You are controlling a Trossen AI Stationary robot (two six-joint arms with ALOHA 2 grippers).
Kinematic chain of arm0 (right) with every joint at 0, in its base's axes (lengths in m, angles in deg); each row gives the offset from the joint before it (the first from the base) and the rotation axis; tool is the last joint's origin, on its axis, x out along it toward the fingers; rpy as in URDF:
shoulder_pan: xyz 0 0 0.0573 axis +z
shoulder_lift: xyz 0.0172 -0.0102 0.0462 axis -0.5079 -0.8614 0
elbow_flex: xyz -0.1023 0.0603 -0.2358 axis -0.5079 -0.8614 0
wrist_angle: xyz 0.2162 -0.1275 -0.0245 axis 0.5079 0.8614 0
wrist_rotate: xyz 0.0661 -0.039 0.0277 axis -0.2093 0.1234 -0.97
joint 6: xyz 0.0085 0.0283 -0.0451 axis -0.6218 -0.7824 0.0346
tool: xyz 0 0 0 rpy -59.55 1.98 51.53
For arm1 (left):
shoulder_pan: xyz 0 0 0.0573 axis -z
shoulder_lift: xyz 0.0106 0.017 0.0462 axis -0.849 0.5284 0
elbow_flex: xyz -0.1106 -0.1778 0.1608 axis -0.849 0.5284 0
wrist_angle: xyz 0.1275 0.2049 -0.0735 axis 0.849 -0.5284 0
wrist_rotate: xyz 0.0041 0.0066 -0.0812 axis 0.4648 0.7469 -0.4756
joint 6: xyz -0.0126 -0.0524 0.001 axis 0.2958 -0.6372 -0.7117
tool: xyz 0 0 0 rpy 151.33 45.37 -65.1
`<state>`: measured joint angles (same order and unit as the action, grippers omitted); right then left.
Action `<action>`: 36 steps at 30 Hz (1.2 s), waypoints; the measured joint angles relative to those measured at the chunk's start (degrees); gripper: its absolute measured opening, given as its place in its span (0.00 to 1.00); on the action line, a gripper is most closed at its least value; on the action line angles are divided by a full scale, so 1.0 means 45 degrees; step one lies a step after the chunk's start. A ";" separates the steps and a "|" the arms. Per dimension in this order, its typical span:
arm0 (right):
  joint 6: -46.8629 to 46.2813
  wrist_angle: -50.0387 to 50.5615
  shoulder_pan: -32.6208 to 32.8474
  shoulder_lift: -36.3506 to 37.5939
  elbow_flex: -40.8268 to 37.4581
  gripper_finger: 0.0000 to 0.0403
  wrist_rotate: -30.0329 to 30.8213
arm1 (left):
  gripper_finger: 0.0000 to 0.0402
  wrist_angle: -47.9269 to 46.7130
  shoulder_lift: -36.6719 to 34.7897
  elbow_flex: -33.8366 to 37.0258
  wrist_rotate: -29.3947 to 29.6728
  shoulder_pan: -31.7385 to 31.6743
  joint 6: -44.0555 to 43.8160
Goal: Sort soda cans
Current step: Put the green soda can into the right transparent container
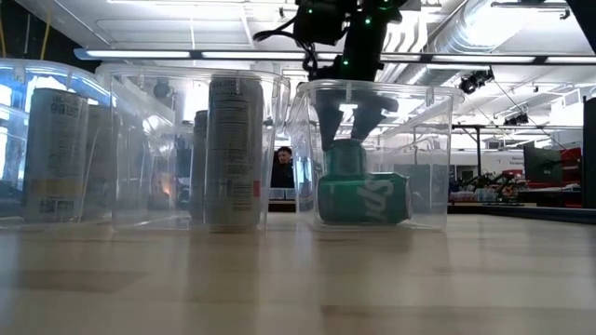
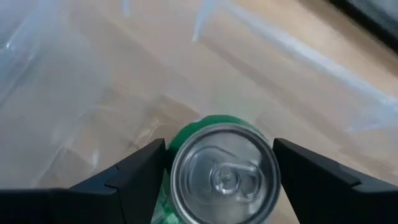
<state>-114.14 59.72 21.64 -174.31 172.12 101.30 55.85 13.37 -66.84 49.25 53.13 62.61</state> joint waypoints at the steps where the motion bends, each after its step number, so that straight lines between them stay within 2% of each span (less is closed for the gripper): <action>1: 0.0000 0.0046 -0.0018 -0.0041 -0.0005 0.71 -0.0207 | 0.00 0.0000 0.0000 0.0000 -0.0109 -0.0005 -0.0009; 5: 0.0432 0.0019 -0.0031 -0.0072 -0.0015 0.69 -0.0468 | 0.00 0.0000 0.0000 0.0000 -0.0252 0.0000 -0.0102; 10: 0.0462 -0.0002 0.0093 -0.0060 -0.0015 0.54 -0.0433 | 0.00 0.0000 0.0000 0.0000 -0.0251 0.0000 -0.0056; 17: 0.0639 0.0006 0.0381 0.0264 -0.0077 0.54 -0.0204 | 0.00 0.0000 0.0000 0.0000 -0.0251 -0.0005 0.0012; 25: 0.0811 0.0393 0.0417 0.1378 -0.0199 0.54 -0.0667 | 0.00 0.0000 0.0000 0.0000 -0.0246 -0.0005 0.0349; 31: 0.0912 0.0261 0.0409 0.2766 -0.0165 0.54 -0.0345 | 0.00 -0.0001 0.0000 0.0000 -0.0241 -0.0005 0.0372; 36: 0.1116 0.0096 0.0406 0.4770 -0.0128 0.54 -0.0335 | 0.00 0.0000 0.0000 0.0000 -0.0123 -0.0005 0.0688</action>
<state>-109.12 60.15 23.46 -152.84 171.55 99.80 55.85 13.37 -66.84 48.70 53.11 65.71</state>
